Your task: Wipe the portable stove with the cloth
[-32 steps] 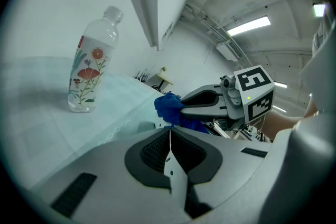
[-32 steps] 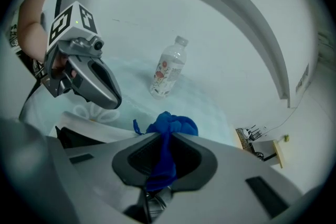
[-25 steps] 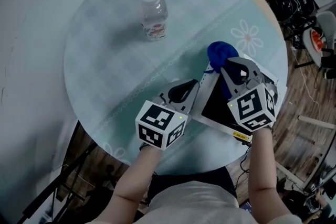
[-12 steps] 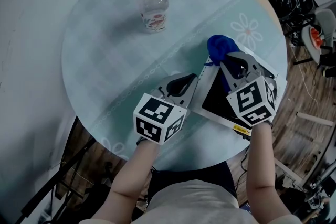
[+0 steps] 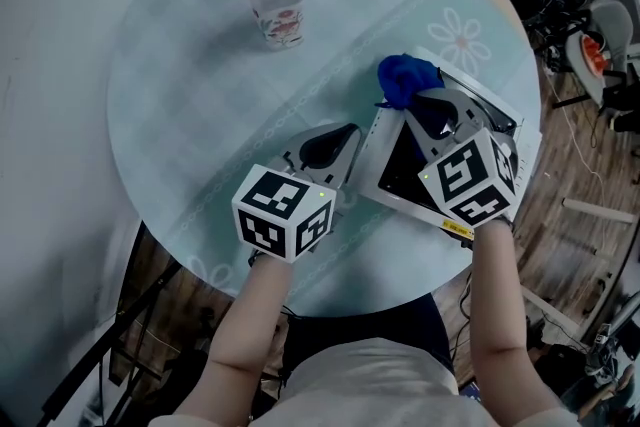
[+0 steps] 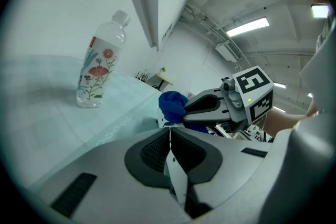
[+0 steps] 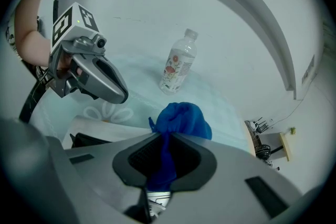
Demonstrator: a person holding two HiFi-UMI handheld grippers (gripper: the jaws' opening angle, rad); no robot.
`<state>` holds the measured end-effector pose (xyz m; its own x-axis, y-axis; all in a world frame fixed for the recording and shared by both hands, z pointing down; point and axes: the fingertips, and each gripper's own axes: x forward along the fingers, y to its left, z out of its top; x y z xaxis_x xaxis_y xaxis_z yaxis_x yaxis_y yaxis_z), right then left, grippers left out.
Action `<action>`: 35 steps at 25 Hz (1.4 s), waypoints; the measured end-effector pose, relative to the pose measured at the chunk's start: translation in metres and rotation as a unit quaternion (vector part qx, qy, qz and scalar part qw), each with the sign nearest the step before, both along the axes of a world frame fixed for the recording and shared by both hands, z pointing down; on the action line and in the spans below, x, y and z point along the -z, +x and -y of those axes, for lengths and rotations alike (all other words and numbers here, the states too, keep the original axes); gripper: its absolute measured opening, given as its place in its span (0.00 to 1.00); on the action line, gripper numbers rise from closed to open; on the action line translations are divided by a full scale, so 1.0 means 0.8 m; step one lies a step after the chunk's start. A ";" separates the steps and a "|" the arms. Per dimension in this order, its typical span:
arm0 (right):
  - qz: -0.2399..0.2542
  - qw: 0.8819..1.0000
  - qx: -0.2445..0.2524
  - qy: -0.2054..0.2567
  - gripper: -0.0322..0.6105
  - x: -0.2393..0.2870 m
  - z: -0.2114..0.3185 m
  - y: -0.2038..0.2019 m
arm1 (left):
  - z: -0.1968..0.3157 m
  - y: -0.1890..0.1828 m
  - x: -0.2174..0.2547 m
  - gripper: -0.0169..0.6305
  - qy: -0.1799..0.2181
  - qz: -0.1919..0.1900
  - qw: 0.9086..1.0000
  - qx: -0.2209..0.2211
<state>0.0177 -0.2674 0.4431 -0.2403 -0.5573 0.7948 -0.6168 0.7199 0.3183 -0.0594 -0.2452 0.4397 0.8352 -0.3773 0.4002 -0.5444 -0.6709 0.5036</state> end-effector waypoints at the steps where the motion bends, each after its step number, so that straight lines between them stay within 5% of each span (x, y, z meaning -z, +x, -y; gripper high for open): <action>1: 0.001 1.000 0.001 -0.002 0.15 -0.001 -0.003 -0.002 | -0.001 -0.003 0.001 0.06 0.000 -0.002 1.000 0.003; 19: 0.008 0.999 0.030 -0.020 0.14 -0.005 -0.028 -0.032 | -0.036 -0.014 -0.005 0.06 0.005 0.016 1.000 0.022; 35: -0.019 0.992 0.108 -0.066 0.14 -0.018 -0.067 -0.088 | -0.057 -0.025 -0.001 0.06 0.003 0.015 0.999 0.028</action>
<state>-0.0527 -0.2136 0.4572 -0.3107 -0.3864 0.8684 -0.4325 0.8710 0.2329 -0.0795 -0.1997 0.4405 0.8001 -0.4260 0.4224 -0.5962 -0.6423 0.4816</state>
